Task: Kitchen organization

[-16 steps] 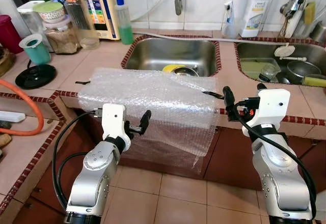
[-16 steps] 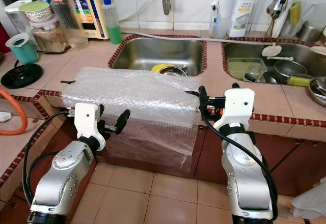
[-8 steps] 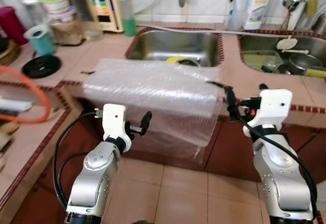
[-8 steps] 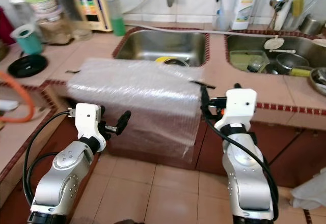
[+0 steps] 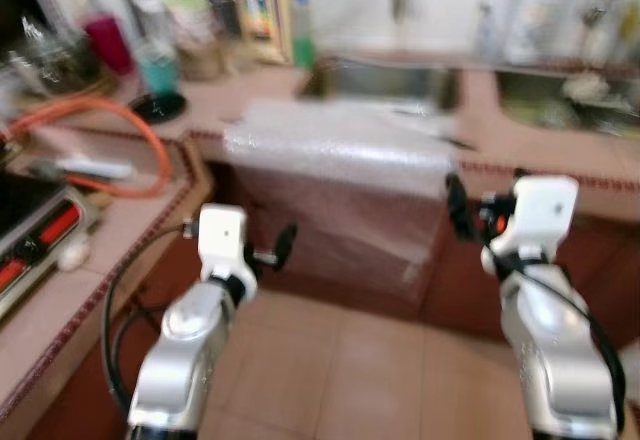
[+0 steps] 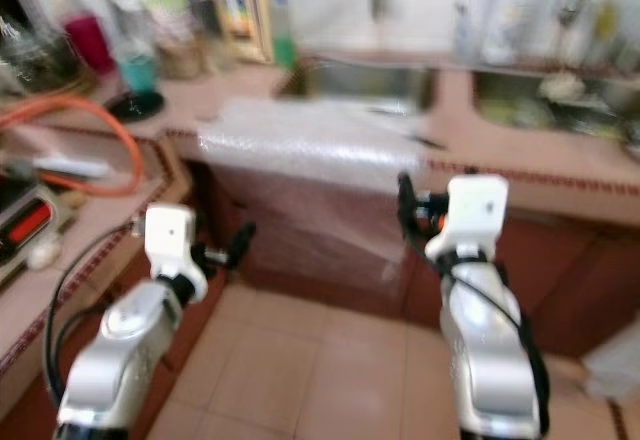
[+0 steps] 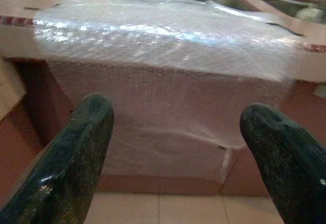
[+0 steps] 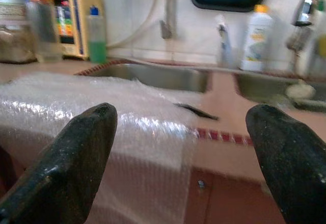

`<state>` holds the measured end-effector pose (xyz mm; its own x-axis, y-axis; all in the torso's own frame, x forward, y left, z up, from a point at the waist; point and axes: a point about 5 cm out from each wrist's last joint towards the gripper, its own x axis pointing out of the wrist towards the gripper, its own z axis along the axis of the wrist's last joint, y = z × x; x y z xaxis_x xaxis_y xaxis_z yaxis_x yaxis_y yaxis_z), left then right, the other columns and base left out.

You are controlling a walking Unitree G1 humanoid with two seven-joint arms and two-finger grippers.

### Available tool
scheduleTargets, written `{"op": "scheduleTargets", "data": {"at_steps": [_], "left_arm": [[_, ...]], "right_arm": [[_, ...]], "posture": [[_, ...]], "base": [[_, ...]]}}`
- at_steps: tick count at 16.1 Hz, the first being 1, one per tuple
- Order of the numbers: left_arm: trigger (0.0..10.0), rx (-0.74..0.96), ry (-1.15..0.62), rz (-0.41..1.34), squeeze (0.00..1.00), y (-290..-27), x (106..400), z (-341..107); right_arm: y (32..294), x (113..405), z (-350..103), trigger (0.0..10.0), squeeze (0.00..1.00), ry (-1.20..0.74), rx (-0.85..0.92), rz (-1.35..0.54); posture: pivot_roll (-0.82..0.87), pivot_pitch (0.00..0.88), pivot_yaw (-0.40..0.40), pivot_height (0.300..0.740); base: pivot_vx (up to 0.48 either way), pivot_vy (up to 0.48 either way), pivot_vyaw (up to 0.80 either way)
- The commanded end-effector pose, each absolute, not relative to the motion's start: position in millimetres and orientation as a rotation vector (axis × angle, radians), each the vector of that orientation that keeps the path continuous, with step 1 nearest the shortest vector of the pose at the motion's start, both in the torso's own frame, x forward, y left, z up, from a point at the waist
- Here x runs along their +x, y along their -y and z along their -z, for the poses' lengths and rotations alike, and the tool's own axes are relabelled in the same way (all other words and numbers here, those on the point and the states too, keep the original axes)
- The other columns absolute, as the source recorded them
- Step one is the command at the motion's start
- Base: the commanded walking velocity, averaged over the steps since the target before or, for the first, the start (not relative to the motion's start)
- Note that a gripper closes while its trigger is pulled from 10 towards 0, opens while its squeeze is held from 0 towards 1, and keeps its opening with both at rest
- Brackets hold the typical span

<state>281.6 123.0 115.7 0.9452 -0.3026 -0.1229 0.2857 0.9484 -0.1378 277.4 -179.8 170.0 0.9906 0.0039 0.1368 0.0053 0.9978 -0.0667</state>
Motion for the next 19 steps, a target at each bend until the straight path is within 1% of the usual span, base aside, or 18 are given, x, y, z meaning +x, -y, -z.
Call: {"op": "scheduleTargets", "data": {"at_steps": [1,4,12,19], "left_arm": [[10.0,-0.113,-0.111,0.303,0.00,-125.5,284.2,-123.7],[10.0,-0.111,-0.108,0.323,0.00,-124.5,284.3,-123.4],[10.0,-0.117,-0.101,0.378,0.00,-121.2,285.9,-123.7],[10.0,-0.124,-0.106,0.399,0.00,-119.0,282.3,-121.5]], "right_arm": [[175.7,279.5,-176.7,10.0,0.00,0.163,-0.072,-0.018],[177.5,279.7,-176.1,10.0,0.00,0.159,-0.075,-0.010],[176.5,279.0,-174.6,10.0,0.00,0.156,-0.074,-0.010],[174.7,280.3,-174.8,10.0,0.00,0.156,-0.072,-0.020]], "posture": [[-0.04,0.000,0.097,0.740],[-0.04,0.000,0.098,0.740],[-0.05,0.000,0.109,0.740],[-0.04,0.000,0.102,0.740]], "base": [[0.000,0.000,0.00],[0.000,0.000,0.00],[0.000,0.000,-0.80],[0.000,-0.356,-0.80]]}}
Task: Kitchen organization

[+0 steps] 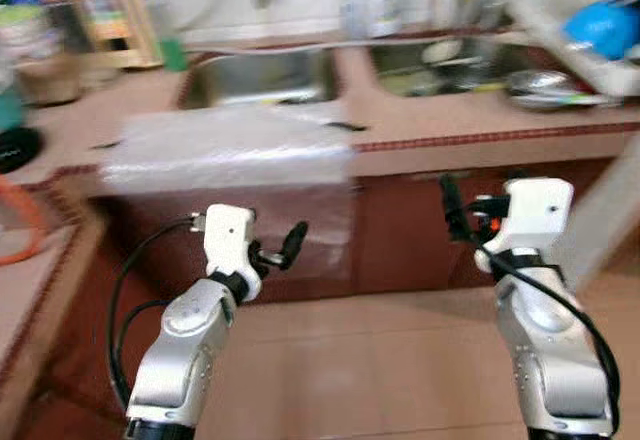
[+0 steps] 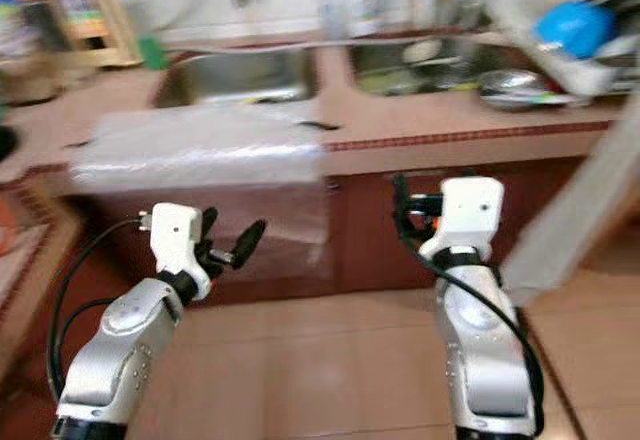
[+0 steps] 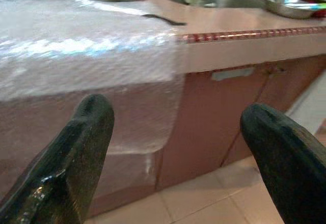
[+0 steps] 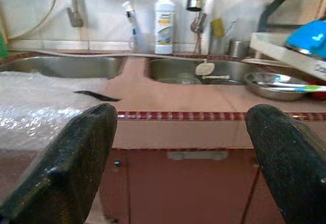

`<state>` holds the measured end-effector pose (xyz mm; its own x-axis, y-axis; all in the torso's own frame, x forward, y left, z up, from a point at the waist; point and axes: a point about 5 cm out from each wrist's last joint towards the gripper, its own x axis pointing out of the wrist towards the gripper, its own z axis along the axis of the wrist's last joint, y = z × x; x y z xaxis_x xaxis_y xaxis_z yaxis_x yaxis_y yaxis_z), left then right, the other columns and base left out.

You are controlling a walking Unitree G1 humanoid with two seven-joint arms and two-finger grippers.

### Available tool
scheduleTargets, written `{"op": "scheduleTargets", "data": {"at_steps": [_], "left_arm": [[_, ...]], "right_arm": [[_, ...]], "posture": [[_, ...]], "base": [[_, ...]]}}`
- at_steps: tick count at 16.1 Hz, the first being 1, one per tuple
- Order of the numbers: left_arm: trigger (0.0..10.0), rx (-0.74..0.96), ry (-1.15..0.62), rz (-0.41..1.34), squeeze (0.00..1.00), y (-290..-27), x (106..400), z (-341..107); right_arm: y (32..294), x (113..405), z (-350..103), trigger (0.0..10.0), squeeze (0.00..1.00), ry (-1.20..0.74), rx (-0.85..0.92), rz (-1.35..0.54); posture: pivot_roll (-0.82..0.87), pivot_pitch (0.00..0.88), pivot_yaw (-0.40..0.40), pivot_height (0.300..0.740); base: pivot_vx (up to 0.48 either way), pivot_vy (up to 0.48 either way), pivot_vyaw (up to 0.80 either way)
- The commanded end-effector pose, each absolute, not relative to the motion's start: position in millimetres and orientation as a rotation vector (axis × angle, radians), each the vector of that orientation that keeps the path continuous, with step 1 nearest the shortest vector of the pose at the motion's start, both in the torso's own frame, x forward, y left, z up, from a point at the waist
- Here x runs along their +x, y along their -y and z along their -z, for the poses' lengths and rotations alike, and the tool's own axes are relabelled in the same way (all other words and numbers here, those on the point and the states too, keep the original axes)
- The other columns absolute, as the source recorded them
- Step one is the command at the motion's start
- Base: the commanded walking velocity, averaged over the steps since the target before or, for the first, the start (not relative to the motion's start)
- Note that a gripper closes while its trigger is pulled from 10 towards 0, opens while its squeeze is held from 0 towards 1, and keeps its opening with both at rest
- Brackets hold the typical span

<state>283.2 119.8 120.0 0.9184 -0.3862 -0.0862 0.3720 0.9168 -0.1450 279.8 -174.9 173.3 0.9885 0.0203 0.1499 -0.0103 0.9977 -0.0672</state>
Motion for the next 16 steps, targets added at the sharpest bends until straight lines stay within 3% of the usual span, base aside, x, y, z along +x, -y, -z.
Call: {"op": "scheduleTargets", "data": {"at_steps": [1,4,16], "left_arm": [[10.0,-0.123,-0.106,0.400,0.00,-119,282,-122],[10.0,-0.124,-0.109,0.402,0.00,-119,281,-121],[10.0,-0.112,-0.092,0.285,0.00,-129,288,-122]], "right_arm": [[175,280,-175,10.0,0.00,0.155,-0.072,-0.020],[175,279,-173,10.0,0.00,0.151,-0.069,-0.020],[171,277,-171,10.0,0.00,0.159,-0.088,-0.037]], "posture": [[-0.04,0.000,0.103,0.740],[-0.04,0.000,0.103,0.740],[-0.04,0.000,0.110,0.740]], "base": [[0.000,-0.375,-0.80],[0.000,-0.377,-0.74],[0.000,0.000,0.07]]}}
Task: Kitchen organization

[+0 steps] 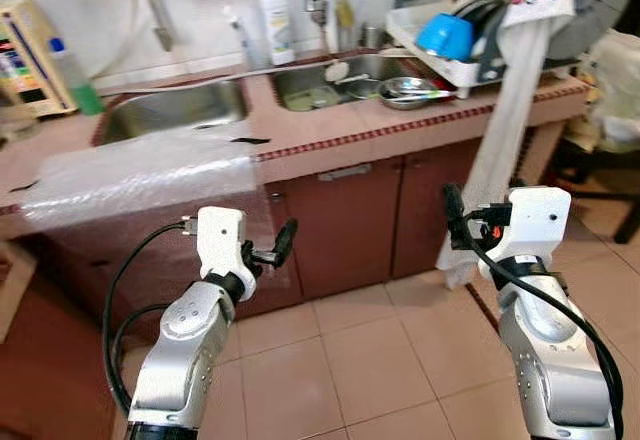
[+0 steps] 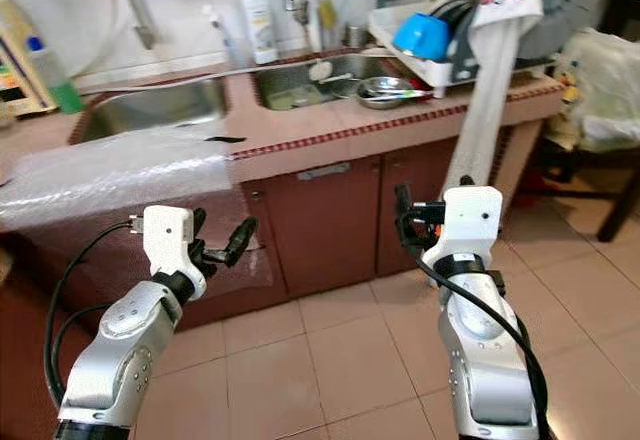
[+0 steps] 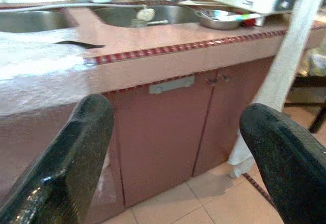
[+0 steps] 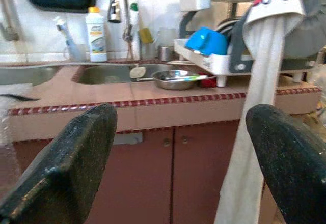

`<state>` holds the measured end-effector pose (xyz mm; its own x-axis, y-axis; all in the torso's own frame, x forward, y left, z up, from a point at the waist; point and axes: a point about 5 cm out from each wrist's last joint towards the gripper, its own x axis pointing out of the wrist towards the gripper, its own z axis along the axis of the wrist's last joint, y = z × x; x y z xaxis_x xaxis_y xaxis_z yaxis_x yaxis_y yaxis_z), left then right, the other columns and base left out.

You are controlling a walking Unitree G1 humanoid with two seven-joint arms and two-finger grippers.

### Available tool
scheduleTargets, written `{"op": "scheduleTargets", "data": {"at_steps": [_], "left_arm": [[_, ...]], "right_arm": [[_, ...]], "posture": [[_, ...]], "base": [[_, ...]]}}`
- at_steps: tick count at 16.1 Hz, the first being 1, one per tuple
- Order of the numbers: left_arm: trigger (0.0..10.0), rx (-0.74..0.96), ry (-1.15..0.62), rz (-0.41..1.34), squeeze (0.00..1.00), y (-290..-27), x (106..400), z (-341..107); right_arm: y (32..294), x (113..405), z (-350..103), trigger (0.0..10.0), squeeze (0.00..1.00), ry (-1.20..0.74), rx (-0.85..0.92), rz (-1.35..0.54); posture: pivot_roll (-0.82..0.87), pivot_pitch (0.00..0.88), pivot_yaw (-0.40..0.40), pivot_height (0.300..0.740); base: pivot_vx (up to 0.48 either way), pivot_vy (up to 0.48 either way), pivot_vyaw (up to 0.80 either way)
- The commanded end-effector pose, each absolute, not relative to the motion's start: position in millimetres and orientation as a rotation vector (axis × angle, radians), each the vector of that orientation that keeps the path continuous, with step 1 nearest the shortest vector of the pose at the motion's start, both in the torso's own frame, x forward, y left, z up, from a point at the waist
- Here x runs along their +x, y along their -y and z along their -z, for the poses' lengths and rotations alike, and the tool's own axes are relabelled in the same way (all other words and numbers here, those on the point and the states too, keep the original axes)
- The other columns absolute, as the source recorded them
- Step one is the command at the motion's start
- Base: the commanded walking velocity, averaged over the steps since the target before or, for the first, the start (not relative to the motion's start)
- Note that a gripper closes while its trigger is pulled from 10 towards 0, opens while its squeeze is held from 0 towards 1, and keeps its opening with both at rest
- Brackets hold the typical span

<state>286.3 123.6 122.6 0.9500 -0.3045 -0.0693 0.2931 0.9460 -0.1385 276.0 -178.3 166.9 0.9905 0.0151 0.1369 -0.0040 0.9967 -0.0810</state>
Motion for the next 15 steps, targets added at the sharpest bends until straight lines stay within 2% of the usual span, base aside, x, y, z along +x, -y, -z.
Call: {"op": "scheduleTargets", "data": {"at_steps": [1,6,15], "left_arm": [[10.0,-0.109,-0.093,0.285,0.00,-128.2,287.5,-121.8],[10.0,-0.094,-0.116,0.245,0.00,-130.6,289.3,-116.2],[10.0,-0.079,-0.123,0.248,0.00,-133.1,291.6,-113.2]], "right_arm": [[170.6,276.8,-170.8,10.0,0.00,0.157,-0.086,-0.041],[168.8,279.0,-170.2,10.0,0.00,0.155,-0.077,-0.052],[166.6,278.5,-165.4,10.0,0.00,0.148,-0.061,-0.045]], "posture": [[-0.04,0.000,0.111,0.740],[-0.04,0.000,0.106,0.740],[-0.03,0.000,0.117,0.740]], "base": [[0.000,0.000,0.80],[0.000,0.000,0.80],[0.000,0.000,0.00]]}}
